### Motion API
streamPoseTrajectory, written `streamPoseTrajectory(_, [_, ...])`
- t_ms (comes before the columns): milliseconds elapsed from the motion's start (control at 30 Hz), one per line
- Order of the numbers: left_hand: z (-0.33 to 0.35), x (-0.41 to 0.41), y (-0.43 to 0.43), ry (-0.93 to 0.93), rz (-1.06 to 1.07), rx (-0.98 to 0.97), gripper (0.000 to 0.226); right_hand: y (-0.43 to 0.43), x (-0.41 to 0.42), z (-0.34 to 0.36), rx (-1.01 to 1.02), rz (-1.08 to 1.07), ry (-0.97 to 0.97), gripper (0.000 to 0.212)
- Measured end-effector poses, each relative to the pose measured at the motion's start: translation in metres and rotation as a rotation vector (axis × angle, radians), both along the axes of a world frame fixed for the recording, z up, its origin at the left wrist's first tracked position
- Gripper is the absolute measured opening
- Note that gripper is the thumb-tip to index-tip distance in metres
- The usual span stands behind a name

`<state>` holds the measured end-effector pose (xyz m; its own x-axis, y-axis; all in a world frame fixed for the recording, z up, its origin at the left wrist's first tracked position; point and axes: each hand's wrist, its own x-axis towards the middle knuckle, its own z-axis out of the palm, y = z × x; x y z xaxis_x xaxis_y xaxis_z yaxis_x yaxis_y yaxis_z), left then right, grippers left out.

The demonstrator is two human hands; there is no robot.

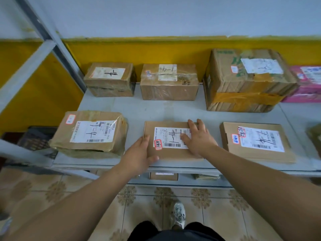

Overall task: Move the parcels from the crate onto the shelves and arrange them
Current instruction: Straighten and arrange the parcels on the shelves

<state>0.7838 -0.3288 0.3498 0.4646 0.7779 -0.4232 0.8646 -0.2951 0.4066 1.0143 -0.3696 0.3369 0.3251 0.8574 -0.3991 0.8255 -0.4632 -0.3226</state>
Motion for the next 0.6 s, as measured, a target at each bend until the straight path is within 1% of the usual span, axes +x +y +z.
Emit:
streamPoseTrajectory(200, [0.005, -0.005, 0.002, -0.02, -0.012, -0.037, 0.09, 0.002, -0.002, 0.015, -0.007, -0.015, -0.045, 0.071])
streamPoseTrajectory(367, [0.025, 0.002, 0.033, -0.108, -0.036, 0.06, 0.084, 0.022, 0.004, 0.039, 0.068, -0.051, -0.074, 0.072])
streamPoseTrajectory(467, [0.042, 0.019, 0.062, -0.142, 0.044, 0.087, 0.081, 0.05, 0.016, 0.056, 0.143, -0.032, -0.102, 0.074])
streamPoseTrajectory(600, [0.051, 0.045, 0.107, -0.175, 0.212, 0.065, 0.08, 0.1, 0.036, 0.076, 0.21, -0.004, -0.091, 0.073])
